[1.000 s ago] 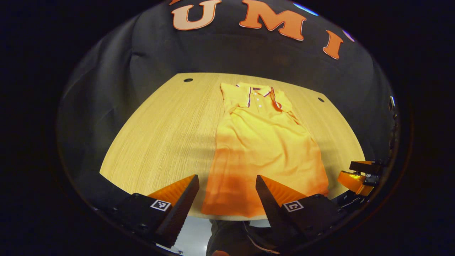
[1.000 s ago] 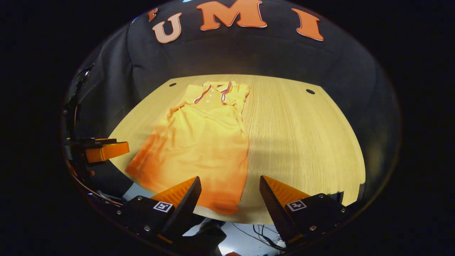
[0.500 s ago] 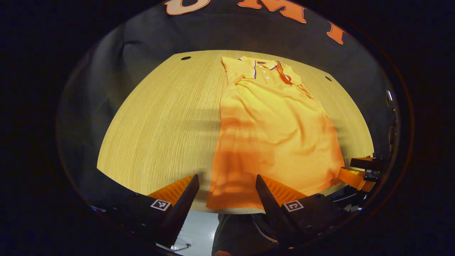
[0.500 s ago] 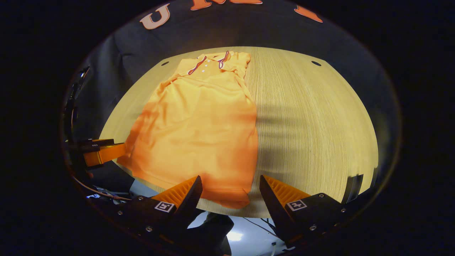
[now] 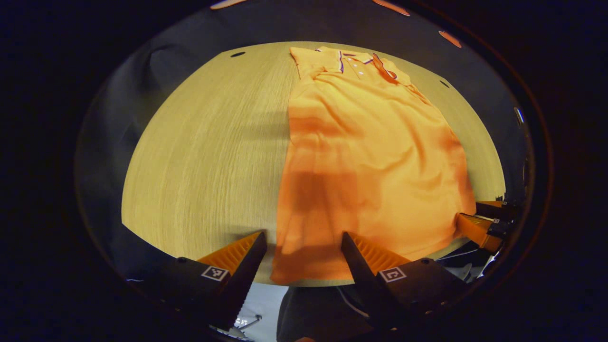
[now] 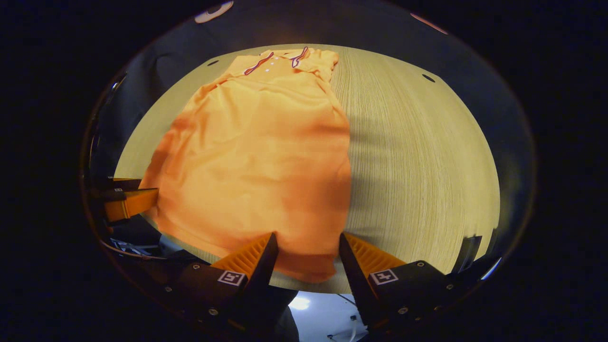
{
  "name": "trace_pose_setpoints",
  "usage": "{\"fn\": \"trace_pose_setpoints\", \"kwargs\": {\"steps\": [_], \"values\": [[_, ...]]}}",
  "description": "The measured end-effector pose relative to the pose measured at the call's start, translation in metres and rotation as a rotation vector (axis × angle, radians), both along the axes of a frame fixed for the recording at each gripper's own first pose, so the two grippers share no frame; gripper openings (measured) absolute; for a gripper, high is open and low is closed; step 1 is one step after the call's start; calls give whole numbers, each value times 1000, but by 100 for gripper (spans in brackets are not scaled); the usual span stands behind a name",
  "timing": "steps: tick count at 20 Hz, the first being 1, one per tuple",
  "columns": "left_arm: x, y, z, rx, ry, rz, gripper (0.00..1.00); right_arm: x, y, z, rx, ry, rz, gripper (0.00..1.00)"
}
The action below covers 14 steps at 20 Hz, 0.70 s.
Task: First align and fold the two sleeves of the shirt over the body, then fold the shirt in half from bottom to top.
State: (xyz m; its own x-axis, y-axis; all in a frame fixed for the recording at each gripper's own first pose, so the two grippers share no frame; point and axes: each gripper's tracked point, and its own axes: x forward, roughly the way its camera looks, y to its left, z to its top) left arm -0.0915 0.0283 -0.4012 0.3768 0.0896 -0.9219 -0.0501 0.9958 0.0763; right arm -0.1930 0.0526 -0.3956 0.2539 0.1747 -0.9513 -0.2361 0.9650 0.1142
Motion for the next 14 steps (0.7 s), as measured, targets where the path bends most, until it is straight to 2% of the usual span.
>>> {"fn": "trace_pose_setpoints", "kwargs": {"steps": [1,3,4,5,6,7,8,9,10,11,12,14], "values": [[0,0,4,4,1,-16,98,2,2,-1,4,1,4,63],[5,-4,3,2,-24,-50,99,5,2,1,23,4,-40,47],[10,-7,4,-2,-40,-70,98,6,3,-1,37,19,-48,27],[12,-12,2,-11,-41,-89,80,6,3,0,55,28,-55,24],[15,-18,1,-29,-42,-109,69,6,5,0,80,41,-74,24],[14,-25,2,-66,-47,-113,43,7,6,0,106,50,-101,24],[12,-26,5,-78,-46,-113,8,6,6,0,137,78,-152,24],[15,-27,3,-91,-43,-122,8,8,5,4,179,73,-217,3],[13,-27,2,-106,-44,-116,8,7,13,3,214,89,-222,7],[15,-24,5,-109,-60,-104,9,6,11,1,206,69,-221,6],[18,-23,13,-120,-85,-95,2,8,12,3,214,57,-208,7],[21,-24,19,-136,-105,-99,1,16,20,15,264,15,-214,6]]}}
